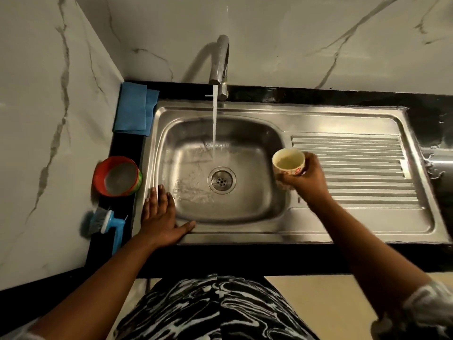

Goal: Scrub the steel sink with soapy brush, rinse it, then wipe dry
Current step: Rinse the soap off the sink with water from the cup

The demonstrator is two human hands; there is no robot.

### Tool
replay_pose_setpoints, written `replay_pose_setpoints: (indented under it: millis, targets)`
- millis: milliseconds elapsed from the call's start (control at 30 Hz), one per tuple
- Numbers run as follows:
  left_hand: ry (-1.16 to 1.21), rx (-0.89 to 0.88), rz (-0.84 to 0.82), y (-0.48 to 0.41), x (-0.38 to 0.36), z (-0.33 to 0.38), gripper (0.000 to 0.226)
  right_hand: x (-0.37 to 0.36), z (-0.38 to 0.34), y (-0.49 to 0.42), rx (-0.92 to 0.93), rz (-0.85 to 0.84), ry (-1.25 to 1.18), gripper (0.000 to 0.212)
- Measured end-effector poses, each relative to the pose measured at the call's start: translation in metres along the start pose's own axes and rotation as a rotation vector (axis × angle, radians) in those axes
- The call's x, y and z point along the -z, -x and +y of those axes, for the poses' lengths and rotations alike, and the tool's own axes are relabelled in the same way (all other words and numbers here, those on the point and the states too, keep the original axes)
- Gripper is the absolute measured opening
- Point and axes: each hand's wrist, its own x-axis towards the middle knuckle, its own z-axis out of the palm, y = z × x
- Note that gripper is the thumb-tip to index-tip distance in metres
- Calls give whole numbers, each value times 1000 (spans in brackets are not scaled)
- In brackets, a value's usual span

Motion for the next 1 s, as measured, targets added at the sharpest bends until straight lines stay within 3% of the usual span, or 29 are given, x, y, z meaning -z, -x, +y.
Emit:
replay_pose_setpoints:
  millis: [167,367,733,1000]
  targets:
    - [33,-22,-2,-1,-1,-4,141,54,-9,-20,83,-41,441,92]
    - [35,-50,17,4,1,-3,130,70,1,-27,73,-153,788,97]
    - [34,-51,22,4,0,-3,128,77,10,4,116,-136,832,93]
    - [35,-60,31,4,-3,-5,130,81,22,43,218,-255,934,92]
